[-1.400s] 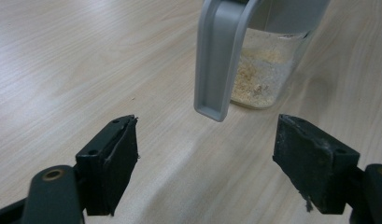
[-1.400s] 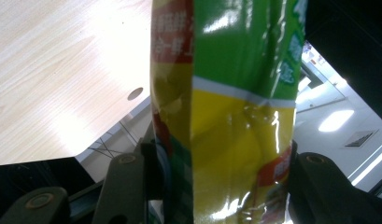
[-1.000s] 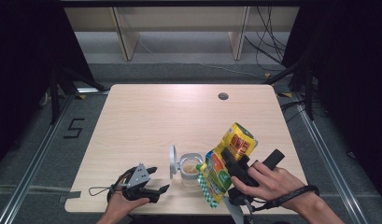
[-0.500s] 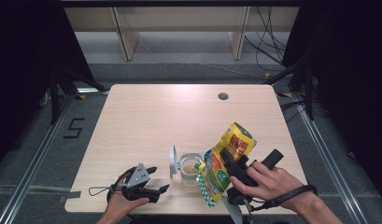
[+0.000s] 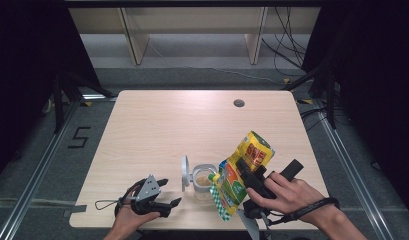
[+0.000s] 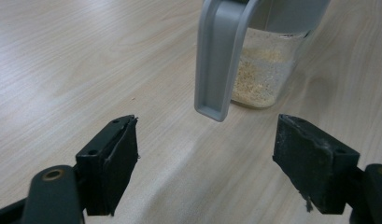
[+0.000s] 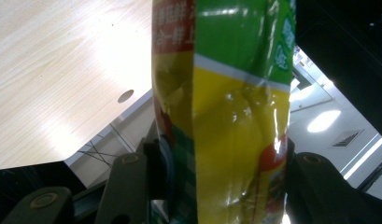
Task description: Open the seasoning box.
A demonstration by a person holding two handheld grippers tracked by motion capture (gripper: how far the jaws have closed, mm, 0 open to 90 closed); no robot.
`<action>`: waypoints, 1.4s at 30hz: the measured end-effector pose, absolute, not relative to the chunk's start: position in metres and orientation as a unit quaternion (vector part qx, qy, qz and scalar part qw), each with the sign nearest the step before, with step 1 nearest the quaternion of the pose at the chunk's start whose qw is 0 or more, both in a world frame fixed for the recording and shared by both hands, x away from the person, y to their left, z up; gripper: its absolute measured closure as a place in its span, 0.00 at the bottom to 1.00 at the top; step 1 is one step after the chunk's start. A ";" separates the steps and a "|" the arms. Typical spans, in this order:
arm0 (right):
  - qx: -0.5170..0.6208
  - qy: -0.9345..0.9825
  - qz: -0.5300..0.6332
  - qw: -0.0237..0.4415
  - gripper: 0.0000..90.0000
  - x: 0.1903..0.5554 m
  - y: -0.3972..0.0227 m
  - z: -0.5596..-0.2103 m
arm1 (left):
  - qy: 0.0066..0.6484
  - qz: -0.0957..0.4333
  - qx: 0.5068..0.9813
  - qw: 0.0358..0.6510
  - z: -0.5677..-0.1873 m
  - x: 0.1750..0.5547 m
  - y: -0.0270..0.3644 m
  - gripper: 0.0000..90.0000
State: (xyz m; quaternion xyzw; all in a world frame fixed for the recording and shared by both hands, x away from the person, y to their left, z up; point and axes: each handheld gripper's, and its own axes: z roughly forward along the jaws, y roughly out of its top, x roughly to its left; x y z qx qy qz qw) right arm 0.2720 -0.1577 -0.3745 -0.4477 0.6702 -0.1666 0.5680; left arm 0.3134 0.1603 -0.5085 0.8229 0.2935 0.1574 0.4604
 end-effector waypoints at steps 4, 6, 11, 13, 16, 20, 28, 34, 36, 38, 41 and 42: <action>-0.439 0.677 -0.164 0.568 0.64 0.273 -0.160 -0.376 | 0.290 0.156 0.823 0.463 -0.509 0.314 0.160 0.24; -0.437 0.680 -0.156 0.569 0.64 0.273 -0.161 -0.377 | 0.291 0.155 0.823 0.463 -0.509 0.314 0.160 0.24; -0.440 0.678 -0.153 0.569 0.64 0.276 -0.163 -0.378 | 0.282 0.162 0.825 0.463 -0.508 0.315 0.161 0.24; -0.439 0.679 -0.152 0.568 0.64 0.276 -0.164 -0.379 | 0.288 0.159 0.822 0.465 -0.509 0.315 0.160 0.24; -0.428 0.684 -0.147 0.572 0.64 0.276 -0.166 -0.380 | 0.293 0.151 0.823 0.462 -0.509 0.314 0.160 0.24; -0.435 0.678 -0.151 0.573 0.64 0.275 -0.165 -0.378 | 0.292 0.155 0.821 0.465 -0.509 0.314 0.160 0.24; -0.439 0.674 -0.151 0.574 0.65 0.275 -0.165 -0.376 | 0.291 0.156 0.822 0.464 -0.509 0.314 0.160 0.24; -0.432 0.675 -0.149 0.579 0.65 0.272 -0.167 -0.375 | 0.287 0.159 0.824 0.462 -0.509 0.315 0.161 0.24; -0.433 0.674 -0.149 0.579 0.65 0.272 -0.167 -0.374 | 0.284 0.158 0.826 0.462 -0.508 0.316 0.161 0.24; -0.434 0.673 -0.152 0.579 0.65 0.272 -0.166 -0.373 | 0.291 0.154 0.823 0.462 -0.509 0.315 0.160 0.24; -0.441 0.671 -0.151 0.576 0.65 0.273 -0.165 -0.373 | 0.290 0.154 0.824 0.462 -0.509 0.315 0.160 0.24; -0.441 0.671 -0.153 0.576 0.65 0.273 -0.165 -0.372 | 0.291 0.154 0.824 0.462 -0.509 0.315 0.160 0.24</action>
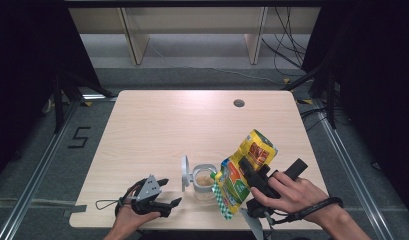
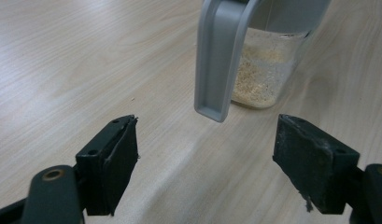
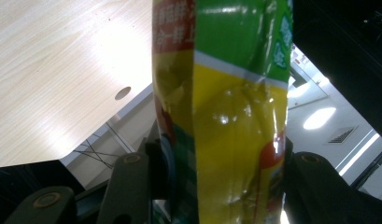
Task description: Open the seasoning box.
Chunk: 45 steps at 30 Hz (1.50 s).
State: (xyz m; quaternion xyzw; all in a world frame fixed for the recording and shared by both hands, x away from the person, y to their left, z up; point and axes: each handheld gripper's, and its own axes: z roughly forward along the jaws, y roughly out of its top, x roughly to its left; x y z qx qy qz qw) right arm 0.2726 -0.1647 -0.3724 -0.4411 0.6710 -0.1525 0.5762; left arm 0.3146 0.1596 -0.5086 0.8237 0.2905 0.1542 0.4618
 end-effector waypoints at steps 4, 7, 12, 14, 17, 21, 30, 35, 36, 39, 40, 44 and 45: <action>-0.450 0.665 -0.167 0.572 0.65 0.273 -0.162 -0.372 | 0.286 0.159 0.824 0.463 -0.508 0.315 0.160 0.24; -0.445 0.666 -0.164 0.576 0.65 0.272 -0.162 -0.372 | 0.292 0.158 0.821 0.464 -0.509 0.314 0.160 0.24; -0.454 0.663 -0.163 0.572 0.65 0.272 -0.159 -0.374 | 0.291 0.157 0.823 0.461 -0.508 0.314 0.160 0.24; -0.451 0.663 -0.160 0.576 0.65 0.273 -0.159 -0.373 | 0.291 0.159 0.822 0.463 -0.509 0.314 0.160 0.24; -0.450 0.663 -0.159 0.577 0.65 0.272 -0.159 -0.373 | 0.291 0.159 0.824 0.460 -0.508 0.314 0.160 0.24; -0.455 0.659 -0.164 0.576 0.65 0.271 -0.158 -0.373 | 0.291 0.154 0.822 0.464 -0.509 0.314 0.160 0.24; -0.454 0.660 -0.164 0.576 0.65 0.271 -0.158 -0.373 | 0.283 0.159 0.827 0.459 -0.508 0.314 0.160 0.24; -0.449 0.662 -0.161 0.578 0.65 0.270 -0.159 -0.373 | 0.278 0.161 0.827 0.462 -0.508 0.315 0.159 0.24; -0.451 0.661 -0.158 0.578 0.65 0.270 -0.159 -0.372 | 0.290 0.155 0.823 0.464 -0.509 0.313 0.158 0.24; -0.449 0.663 -0.162 0.576 0.65 0.270 -0.161 -0.373 | 0.290 0.153 0.823 0.464 -0.509 0.314 0.158 0.24; -0.448 0.664 -0.162 0.576 0.65 0.270 -0.162 -0.373 | 0.289 0.152 0.824 0.463 -0.509 0.314 0.157 0.24; -0.442 0.666 -0.164 0.579 0.66 0.270 -0.164 -0.374 | 0.284 0.156 0.828 0.458 -0.509 0.314 0.157 0.24; -0.441 0.667 -0.163 0.578 0.66 0.270 -0.165 -0.374 | 0.284 0.156 0.828 0.458 -0.509 0.314 0.157 0.24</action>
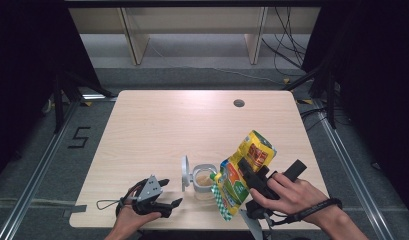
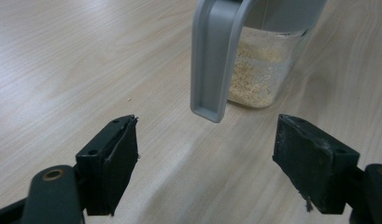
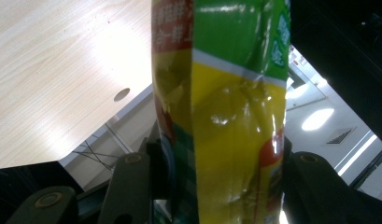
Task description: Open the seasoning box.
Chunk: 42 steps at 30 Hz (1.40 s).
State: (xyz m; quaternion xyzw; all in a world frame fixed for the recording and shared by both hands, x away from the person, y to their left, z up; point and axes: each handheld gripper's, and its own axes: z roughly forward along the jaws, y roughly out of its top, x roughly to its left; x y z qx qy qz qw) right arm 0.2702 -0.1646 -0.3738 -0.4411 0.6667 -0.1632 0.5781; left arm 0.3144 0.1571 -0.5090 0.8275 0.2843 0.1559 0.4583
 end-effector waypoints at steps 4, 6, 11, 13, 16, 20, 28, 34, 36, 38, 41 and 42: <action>-0.442 0.667 -0.163 0.577 0.66 0.271 -0.165 -0.374 | 0.282 0.157 0.828 0.458 -0.509 0.314 0.157 0.24; -0.442 0.666 -0.164 0.578 0.66 0.270 -0.165 -0.374 | 0.286 0.155 0.826 0.461 -0.509 0.314 0.157 0.24; -0.443 0.666 -0.162 0.578 0.66 0.269 -0.164 -0.373 | 0.281 0.155 0.827 0.461 -0.509 0.314 0.158 0.24; -0.447 0.663 -0.163 0.577 0.66 0.270 -0.163 -0.373 | 0.290 0.152 0.824 0.464 -0.509 0.314 0.157 0.24; -0.440 0.665 -0.160 0.581 0.66 0.269 -0.164 -0.373 | 0.277 0.159 0.828 0.460 -0.508 0.315 0.158 0.24; -0.450 0.662 -0.165 0.576 0.66 0.270 -0.163 -0.371 | 0.288 0.155 0.826 0.459 -0.509 0.314 0.157 0.24; -0.446 0.665 -0.159 0.578 0.66 0.270 -0.164 -0.371 | 0.277 0.163 0.829 0.458 -0.508 0.316 0.159 0.24; -0.444 0.667 -0.162 0.576 0.67 0.273 -0.163 -0.373 | 0.276 0.164 0.830 0.456 -0.507 0.315 0.161 0.24; -0.446 0.666 -0.155 0.578 0.67 0.273 -0.161 -0.375 | 0.279 0.160 0.826 0.462 -0.507 0.315 0.160 0.24; -0.450 0.664 -0.158 0.576 0.67 0.273 -0.160 -0.374 | 0.284 0.159 0.825 0.462 -0.508 0.314 0.160 0.24; -0.451 0.663 -0.157 0.576 0.67 0.271 -0.160 -0.372 | 0.278 0.163 0.827 0.460 -0.508 0.315 0.160 0.24; -0.451 0.663 -0.157 0.576 0.67 0.271 -0.160 -0.372 | 0.276 0.164 0.828 0.459 -0.508 0.315 0.160 0.24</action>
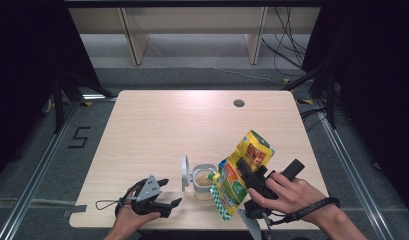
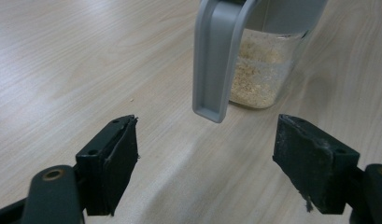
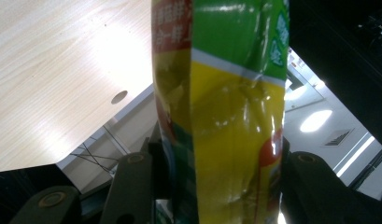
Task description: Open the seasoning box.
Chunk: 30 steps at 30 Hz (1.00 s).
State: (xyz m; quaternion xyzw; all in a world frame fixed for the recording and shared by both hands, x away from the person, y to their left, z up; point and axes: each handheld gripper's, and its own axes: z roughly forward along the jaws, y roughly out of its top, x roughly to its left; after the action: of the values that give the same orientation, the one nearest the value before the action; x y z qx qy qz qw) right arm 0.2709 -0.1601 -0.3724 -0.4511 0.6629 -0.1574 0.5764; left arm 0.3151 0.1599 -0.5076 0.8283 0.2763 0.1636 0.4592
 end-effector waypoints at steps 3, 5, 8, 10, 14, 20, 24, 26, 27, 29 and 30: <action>-0.442 0.667 -0.155 0.579 0.67 0.270 -0.162 -0.373 | 0.289 0.159 0.822 0.463 -0.509 0.313 0.158 0.24; -0.444 0.667 -0.158 0.577 0.67 0.271 -0.162 -0.374 | 0.292 0.159 0.819 0.468 -0.510 0.314 0.157 0.24; -0.446 0.666 -0.154 0.578 0.67 0.271 -0.162 -0.374 | 0.289 0.156 0.823 0.463 -0.508 0.314 0.158 0.24; -0.447 0.664 -0.154 0.579 0.67 0.271 -0.162 -0.374 | 0.293 0.159 0.819 0.467 -0.509 0.314 0.158 0.24; -0.446 0.664 -0.156 0.579 0.67 0.271 -0.163 -0.374 | 0.292 0.157 0.821 0.465 -0.509 0.314 0.158 0.24; -0.441 0.668 -0.158 0.578 0.67 0.270 -0.165 -0.375 | 0.290 0.157 0.823 0.462 -0.508 0.314 0.159 0.24; -0.442 0.670 -0.146 0.578 0.67 0.271 -0.164 -0.377 | 0.291 0.156 0.823 0.462 -0.508 0.315 0.160 0.24; -0.434 0.675 -0.145 0.578 0.67 0.271 -0.165 -0.377 | 0.281 0.164 0.825 0.462 -0.507 0.316 0.161 0.24; -0.434 0.675 -0.146 0.578 0.67 0.271 -0.165 -0.377 | 0.294 0.157 0.819 0.467 -0.508 0.314 0.159 0.24; -0.434 0.674 -0.147 0.579 0.67 0.271 -0.165 -0.377 | 0.293 0.161 0.820 0.465 -0.508 0.314 0.160 0.24; -0.434 0.674 -0.147 0.579 0.67 0.271 -0.165 -0.377 | 0.293 0.161 0.820 0.465 -0.508 0.314 0.160 0.24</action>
State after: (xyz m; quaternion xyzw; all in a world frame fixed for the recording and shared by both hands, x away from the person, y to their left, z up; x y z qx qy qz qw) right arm 0.2710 -0.1650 -0.3772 -0.4337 0.6744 -0.1466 0.5794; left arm 0.3140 0.1599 -0.5077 0.8201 0.2926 0.1607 0.4648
